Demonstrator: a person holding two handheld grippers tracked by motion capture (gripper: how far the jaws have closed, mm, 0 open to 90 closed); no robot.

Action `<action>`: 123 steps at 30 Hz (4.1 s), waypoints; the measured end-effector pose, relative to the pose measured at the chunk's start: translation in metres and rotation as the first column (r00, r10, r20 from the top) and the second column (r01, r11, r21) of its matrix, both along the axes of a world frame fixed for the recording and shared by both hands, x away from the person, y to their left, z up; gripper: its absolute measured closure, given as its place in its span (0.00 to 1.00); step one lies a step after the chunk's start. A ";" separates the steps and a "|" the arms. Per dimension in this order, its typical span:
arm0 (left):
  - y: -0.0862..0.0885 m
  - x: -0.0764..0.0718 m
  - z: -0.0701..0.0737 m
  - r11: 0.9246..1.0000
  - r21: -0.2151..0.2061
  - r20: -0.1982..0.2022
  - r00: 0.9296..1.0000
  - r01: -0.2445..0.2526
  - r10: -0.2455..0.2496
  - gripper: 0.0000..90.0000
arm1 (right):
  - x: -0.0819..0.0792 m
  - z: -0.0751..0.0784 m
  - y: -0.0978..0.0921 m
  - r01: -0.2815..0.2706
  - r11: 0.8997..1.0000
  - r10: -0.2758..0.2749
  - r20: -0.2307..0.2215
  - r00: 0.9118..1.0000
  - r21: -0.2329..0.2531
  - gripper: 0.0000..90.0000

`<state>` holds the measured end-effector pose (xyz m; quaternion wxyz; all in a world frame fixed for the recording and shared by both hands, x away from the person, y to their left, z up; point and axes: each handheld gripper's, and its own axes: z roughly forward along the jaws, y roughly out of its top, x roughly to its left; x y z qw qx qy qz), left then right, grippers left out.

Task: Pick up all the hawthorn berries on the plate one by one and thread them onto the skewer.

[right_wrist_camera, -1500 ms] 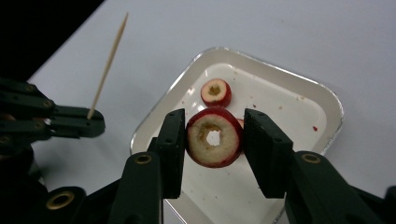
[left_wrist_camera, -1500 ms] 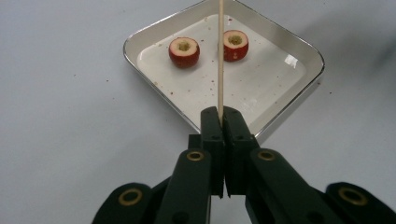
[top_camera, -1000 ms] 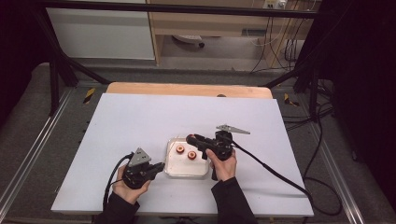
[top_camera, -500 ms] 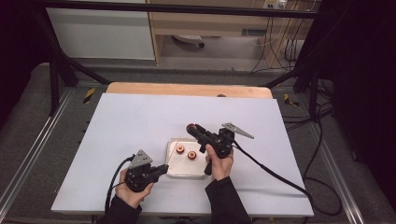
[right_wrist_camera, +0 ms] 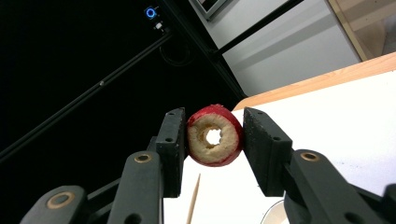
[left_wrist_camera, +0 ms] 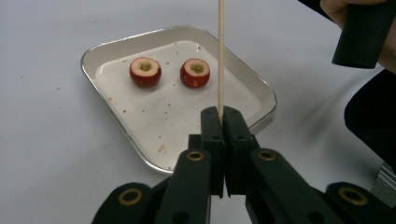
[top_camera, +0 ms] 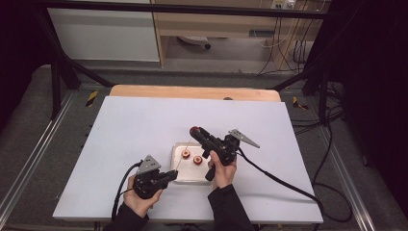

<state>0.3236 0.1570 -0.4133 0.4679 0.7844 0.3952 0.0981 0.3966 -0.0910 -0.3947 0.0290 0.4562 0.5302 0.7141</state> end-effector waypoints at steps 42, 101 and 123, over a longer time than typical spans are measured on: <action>-0.001 0.003 -0.001 0.999 -0.011 -0.015 0.999 -0.032 0.032 0.98 | -0.009 -0.018 0.013 -0.029 0.999 0.029 -0.001 1.000 0.027 0.68; 0.022 0.012 -0.005 0.992 0.121 0.057 0.998 0.019 -0.026 0.98 | -0.011 -0.011 -0.013 -0.284 0.736 0.208 -0.194 0.959 -0.615 0.10; 0.040 0.016 -0.006 0.992 0.127 0.046 0.999 -0.002 -0.004 0.98 | 0.041 0.004 0.018 -0.442 0.431 0.241 -0.372 0.896 -0.786 0.11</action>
